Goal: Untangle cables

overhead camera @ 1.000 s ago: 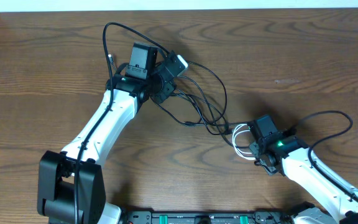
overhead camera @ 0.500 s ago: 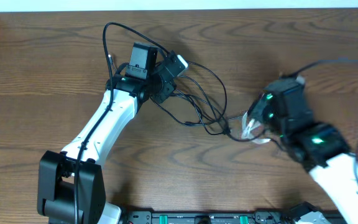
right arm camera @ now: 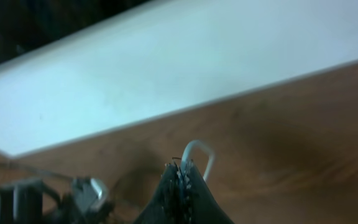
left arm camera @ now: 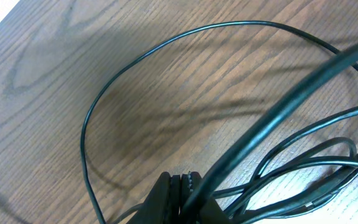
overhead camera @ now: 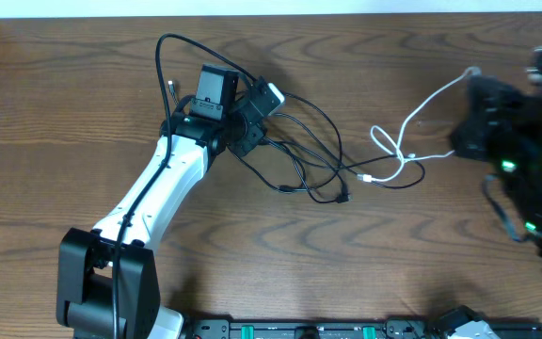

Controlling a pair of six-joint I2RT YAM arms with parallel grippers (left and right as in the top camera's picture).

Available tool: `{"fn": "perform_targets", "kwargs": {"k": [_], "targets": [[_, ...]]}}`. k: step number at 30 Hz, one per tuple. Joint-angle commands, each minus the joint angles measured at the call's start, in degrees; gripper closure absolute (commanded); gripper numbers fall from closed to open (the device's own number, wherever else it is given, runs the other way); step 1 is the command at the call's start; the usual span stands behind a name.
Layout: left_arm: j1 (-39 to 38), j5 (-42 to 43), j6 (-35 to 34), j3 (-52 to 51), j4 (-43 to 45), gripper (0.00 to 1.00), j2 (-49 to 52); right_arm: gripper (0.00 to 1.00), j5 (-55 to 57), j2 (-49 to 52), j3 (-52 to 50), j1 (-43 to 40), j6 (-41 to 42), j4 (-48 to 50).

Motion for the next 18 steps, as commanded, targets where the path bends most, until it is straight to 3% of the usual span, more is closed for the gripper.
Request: {"fn": "perform_targets", "kwargs": {"k": [1,13,17,18], "targets": [[0.4,-0.3,-1.0,0.1,0.0,0.93,-0.7,0.99,6.8,-0.4,5.6,-0.4,-3.2,-1.0],[0.4,-0.3,-0.9,0.1,0.0,0.93,-0.7,0.99,14.5,-0.5,16.8,-0.4,-3.1,-5.3],[0.4,-0.3,-0.9,0.1,0.1,0.93,-0.7,0.99,13.2,1.3,16.5,-0.4,-0.6,-13.1],[0.4,-0.3,-0.9,0.1,0.1,0.92,-0.7,0.94,13.1,1.9,16.3,-0.4,1.1,-15.3]]}}
